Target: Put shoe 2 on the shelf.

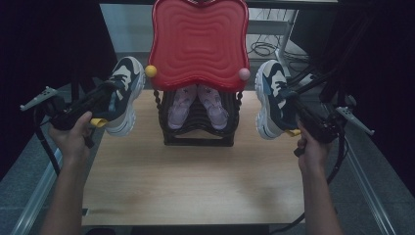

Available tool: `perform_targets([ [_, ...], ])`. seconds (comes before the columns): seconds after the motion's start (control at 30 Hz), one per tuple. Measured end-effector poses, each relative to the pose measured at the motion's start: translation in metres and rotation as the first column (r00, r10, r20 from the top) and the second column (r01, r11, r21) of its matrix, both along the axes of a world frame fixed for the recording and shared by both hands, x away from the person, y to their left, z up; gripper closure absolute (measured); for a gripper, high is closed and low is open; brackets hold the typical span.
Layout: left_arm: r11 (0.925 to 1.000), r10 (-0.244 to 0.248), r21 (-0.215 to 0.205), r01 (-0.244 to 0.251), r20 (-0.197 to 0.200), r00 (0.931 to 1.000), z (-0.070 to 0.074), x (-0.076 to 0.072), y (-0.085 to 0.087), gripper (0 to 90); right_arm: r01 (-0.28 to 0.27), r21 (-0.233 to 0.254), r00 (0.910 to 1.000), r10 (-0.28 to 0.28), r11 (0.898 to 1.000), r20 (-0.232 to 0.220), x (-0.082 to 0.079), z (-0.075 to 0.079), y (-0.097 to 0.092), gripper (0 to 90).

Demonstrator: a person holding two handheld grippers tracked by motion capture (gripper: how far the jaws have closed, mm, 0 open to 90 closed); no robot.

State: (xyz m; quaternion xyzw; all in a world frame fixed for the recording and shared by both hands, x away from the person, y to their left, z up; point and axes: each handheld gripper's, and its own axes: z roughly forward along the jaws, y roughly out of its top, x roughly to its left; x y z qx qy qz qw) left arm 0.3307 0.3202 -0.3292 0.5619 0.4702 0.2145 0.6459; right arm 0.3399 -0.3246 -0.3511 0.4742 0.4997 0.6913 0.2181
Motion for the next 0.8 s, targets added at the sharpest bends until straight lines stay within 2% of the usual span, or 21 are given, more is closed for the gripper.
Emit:
perform_targets([
  [0.33, 0.9999, 0.009, 0.014, -0.010, 0.023, 0.9997, 0.025, 0.005, -0.001, 65.1, 0.016, -0.005, 0.9993, -0.016, 1.000, 0.034, 0.007, 0.023, 0.004, 73.3],
  [0.63, 0.9999, 0.015, 0.002, -0.015, 0.052, 0.9985, 0.048, 0.013, -0.002, 65.1, 0.041, -0.022, 0.9975, -0.040, 0.999, 0.058, 0.014, 0.049, 0.007, 73.2],
  [0.8, 0.9999, 0.015, -0.005, -0.015, 0.066, 0.9977, 0.061, 0.017, -0.005, 65.1, 0.028, -0.003, 0.9966, -0.028, 1.000, 0.077, 0.016, 0.065, 0.009, 73.2],
])
